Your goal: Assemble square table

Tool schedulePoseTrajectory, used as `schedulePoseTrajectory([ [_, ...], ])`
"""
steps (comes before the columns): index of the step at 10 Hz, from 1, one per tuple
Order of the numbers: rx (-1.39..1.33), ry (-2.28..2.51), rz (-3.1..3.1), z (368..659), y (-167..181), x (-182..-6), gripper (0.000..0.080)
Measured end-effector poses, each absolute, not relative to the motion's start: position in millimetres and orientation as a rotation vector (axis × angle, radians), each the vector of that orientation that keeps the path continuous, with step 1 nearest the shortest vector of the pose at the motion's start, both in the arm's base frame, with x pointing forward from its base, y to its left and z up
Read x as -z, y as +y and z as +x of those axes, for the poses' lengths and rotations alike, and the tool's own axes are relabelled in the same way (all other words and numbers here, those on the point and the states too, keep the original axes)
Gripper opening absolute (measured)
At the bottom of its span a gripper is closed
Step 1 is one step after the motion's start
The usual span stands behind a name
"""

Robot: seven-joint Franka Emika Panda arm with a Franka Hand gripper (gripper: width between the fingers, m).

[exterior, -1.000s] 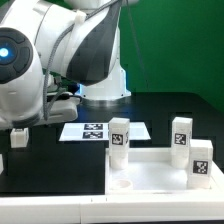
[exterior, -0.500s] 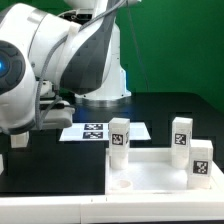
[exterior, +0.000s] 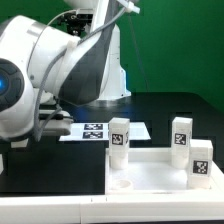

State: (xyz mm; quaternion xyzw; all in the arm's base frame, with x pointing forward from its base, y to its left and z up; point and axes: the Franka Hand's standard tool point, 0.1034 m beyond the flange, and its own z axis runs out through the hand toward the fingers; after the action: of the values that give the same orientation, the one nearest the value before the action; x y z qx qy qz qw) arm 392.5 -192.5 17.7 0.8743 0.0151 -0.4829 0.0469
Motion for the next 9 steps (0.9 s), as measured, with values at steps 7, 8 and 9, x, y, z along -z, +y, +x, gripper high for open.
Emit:
schedulePoseTrajectory([
  [7,1.504,0.034,2.650,385.3,-194.6,-12.2,0.0285],
  [8,1.538,0.025,2.652,386.9,-187.9,-22.9,0.0285],
  [9,1.558,0.021,2.675,403.2,-171.6,-54.9,0.0285],
])
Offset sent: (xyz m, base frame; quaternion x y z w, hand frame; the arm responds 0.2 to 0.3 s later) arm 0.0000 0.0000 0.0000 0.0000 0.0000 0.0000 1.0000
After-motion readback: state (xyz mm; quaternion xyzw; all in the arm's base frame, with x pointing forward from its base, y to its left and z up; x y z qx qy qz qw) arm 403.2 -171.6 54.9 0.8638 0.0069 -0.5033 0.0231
